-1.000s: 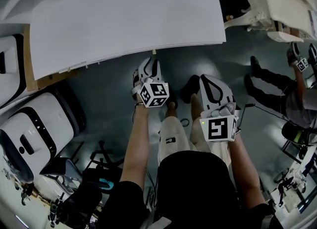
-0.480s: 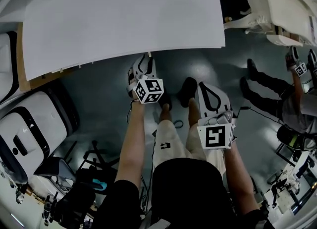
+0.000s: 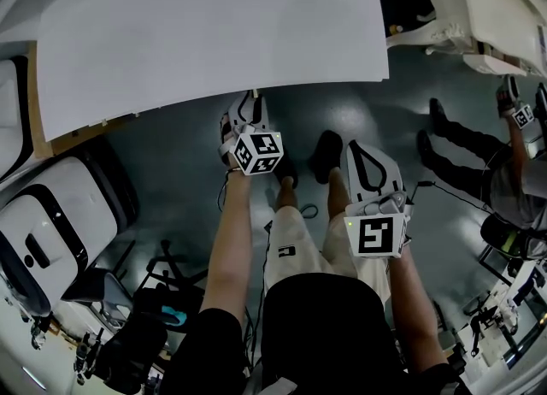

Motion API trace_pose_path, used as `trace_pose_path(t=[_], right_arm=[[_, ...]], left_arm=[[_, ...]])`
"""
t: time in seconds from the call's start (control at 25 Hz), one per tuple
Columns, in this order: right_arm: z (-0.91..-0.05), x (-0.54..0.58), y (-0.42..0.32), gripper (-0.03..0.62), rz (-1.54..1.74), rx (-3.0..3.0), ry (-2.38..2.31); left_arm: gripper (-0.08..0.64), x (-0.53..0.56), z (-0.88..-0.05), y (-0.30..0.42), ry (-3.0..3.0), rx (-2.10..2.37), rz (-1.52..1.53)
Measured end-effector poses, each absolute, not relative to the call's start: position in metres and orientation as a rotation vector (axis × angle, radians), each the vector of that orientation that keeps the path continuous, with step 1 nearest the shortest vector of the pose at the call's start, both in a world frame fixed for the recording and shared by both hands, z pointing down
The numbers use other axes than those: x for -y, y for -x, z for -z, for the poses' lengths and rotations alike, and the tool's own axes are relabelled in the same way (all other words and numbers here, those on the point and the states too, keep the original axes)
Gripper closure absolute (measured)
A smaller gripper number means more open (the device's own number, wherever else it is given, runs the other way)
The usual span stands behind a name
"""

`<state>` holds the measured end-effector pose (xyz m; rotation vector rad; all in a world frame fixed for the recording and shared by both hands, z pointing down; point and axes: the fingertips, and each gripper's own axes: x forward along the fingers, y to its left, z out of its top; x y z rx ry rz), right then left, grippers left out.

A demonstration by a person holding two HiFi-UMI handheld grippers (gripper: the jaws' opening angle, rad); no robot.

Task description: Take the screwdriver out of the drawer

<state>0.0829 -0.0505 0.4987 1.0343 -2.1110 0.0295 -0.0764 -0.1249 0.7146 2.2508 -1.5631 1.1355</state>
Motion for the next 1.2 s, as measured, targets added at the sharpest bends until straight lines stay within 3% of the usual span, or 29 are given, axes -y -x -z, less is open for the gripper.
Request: trace_pose_path(t=[0.48,1.2], right_arm=[[-0.500,0.046,-0.094,0.574,-0.034,2.109,-1.043],[-0.498,0.039,-0.091,0.574,-0.053,2.143,-1.034]], left_arm=[[0.466,0.122,-0.715,0.074,-2.228,1.565,-1.123],[0.469,0.087,-0.716,0.066,-2.174,1.538,-1.146]])
